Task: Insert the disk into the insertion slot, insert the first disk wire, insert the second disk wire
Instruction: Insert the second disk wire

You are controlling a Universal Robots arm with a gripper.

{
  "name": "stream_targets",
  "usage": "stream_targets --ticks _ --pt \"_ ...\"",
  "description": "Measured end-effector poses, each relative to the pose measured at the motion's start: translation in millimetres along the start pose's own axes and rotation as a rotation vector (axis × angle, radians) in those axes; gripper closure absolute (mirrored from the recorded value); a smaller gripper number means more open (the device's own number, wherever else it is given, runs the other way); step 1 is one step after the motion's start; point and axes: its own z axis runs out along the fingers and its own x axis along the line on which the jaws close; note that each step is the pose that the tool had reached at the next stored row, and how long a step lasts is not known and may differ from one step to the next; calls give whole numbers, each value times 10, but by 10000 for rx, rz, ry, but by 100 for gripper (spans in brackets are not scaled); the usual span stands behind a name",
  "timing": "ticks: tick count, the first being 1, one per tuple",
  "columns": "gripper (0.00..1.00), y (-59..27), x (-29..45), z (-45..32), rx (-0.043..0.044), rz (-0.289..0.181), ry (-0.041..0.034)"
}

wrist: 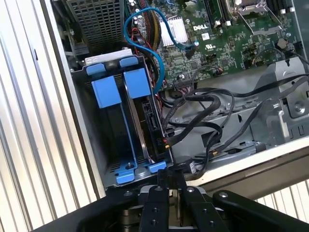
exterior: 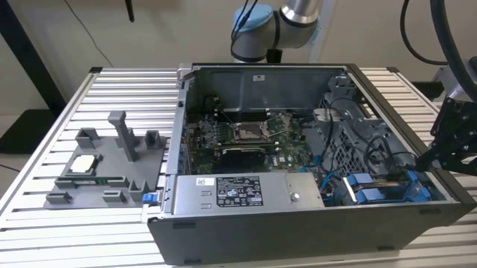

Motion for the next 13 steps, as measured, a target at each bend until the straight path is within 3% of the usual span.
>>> stream_targets --ticks 1,9,13 --pt "84 0 0 0 0 0 -1" --pt "84 12 -2 -32 -2 1 -10" --pt "85 109 12 -97 -7 4 -31"
